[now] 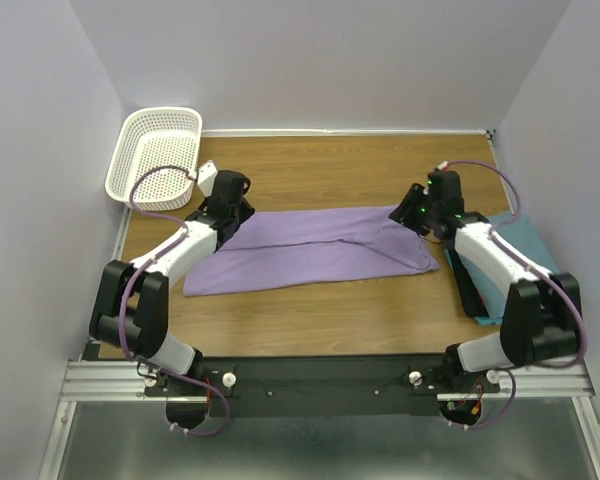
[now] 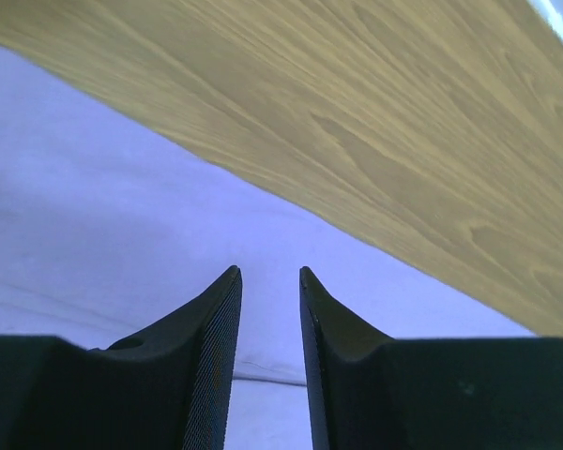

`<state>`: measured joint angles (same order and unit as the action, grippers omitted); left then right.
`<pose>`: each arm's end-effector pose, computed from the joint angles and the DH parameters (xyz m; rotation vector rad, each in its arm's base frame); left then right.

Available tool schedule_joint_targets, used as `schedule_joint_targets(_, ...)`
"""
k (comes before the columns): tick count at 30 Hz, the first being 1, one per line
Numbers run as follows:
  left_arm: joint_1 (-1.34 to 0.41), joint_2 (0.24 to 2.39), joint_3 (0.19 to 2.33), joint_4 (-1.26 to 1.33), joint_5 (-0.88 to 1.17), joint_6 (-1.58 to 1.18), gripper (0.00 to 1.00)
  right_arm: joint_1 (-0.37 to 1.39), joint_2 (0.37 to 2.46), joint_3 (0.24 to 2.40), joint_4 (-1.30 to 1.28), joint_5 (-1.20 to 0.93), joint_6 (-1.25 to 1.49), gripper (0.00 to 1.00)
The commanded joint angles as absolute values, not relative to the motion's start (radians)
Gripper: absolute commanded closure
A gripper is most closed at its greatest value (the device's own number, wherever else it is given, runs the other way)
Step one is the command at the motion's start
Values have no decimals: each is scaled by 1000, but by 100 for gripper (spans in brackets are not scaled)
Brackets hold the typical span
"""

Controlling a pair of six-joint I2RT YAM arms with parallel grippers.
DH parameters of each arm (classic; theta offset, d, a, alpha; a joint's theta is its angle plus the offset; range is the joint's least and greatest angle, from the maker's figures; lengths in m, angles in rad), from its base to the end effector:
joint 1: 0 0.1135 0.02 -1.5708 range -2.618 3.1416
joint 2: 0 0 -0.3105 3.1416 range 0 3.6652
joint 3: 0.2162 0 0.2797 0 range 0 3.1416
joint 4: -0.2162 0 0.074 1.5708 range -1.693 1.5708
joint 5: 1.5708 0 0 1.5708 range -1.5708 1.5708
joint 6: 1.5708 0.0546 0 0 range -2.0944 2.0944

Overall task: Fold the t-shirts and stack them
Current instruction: Fold the tshirt

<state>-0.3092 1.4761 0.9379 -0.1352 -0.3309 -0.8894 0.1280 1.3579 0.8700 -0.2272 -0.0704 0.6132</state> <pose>0.3428 -0.0909 0.2557 -0.8025 2.0671 -0.2955 0.3177 0.0448 0.2577 0.5229 2.2683 0.4608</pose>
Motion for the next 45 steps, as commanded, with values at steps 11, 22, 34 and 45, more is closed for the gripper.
schedule_joint_targets(11, -433, 1592, 927, -38, -156, -795, 63, 264, 1793, 1104, -173, 141, 583, 50)
schedule_joint_targets(22, -454, 1647, 910, -28, -158, -782, 63, 264, 1933, 1180, -178, 170, 611, 50)
schedule_joint_targets(34, -529, 1712, 931, -52, -158, -778, 65, 221, 2121, 1417, -192, 51, 546, 50)
schedule_joint_targets(45, -534, 1648, 1041, -253, -373, -785, 66, 221, 2013, 1470, -239, 58, 532, 38)
